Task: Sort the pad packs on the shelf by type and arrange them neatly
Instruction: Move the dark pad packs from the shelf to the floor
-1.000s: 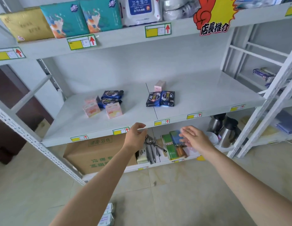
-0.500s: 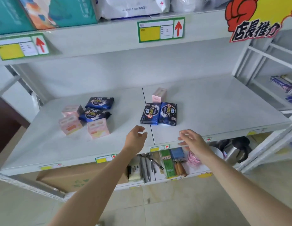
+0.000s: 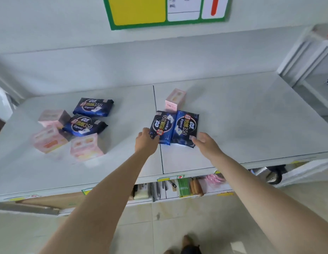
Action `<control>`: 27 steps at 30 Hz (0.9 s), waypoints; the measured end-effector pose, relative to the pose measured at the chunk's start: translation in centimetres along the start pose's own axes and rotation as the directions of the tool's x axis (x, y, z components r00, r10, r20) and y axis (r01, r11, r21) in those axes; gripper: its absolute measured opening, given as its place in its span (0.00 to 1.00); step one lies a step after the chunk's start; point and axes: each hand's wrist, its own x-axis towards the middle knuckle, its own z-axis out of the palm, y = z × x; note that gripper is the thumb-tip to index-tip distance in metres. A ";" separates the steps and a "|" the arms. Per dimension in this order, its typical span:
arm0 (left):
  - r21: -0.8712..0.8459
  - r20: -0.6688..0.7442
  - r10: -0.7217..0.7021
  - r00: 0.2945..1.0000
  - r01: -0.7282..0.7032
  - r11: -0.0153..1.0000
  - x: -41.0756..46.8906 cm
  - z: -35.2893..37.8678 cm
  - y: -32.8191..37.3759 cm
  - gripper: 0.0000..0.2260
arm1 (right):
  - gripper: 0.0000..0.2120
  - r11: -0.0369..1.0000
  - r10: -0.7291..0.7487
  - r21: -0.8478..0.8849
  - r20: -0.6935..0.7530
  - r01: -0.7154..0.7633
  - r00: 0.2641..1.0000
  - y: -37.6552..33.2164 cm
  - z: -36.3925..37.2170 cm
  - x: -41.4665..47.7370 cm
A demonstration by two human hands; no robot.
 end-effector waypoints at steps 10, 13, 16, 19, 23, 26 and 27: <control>-0.039 0.039 -0.198 0.980 0.199 0.979 4.1 2.3 -0.3 0.31 | 0.23 0.984 0.175 0.005 -0.145 -0.176 0.974 0.4 0.9 6.0; -0.049 0.073 -0.237 0.969 0.241 0.969 4.7 2.9 -0.5 0.28 | 0.20 0.980 0.193 0.057 -0.092 -0.189 0.977 0.8 1.3 6.8; -0.179 0.166 -0.282 0.945 0.310 0.934 4.8 3.3 -0.6 0.25 | 0.24 0.937 0.299 0.194 -0.007 -0.292 0.954 1.1 1.6 7.5; -0.259 0.189 -0.263 0.946 0.306 0.916 4.6 3.3 -0.3 0.27 | 0.25 0.918 0.308 0.247 0.052 -0.310 0.950 0.9 1.9 7.3; -0.394 0.217 -0.247 0.944 0.317 0.863 3.9 2.6 -0.4 0.27 | 0.20 0.869 0.321 0.373 0.079 -0.326 0.944 0.2 2.1 6.3; -0.503 0.231 -0.213 0.949 0.303 0.810 2.8 1.7 -0.9 0.24 | 0.17 0.823 0.325 0.466 0.082 -0.325 0.942 0.0 1.7 5.0; -0.540 0.233 -0.203 0.951 0.300 0.786 2.3 1.3 -1.0 0.23 | 0.17 0.805 0.323 0.502 0.078 -0.317 0.943 0.1 1.4 4.4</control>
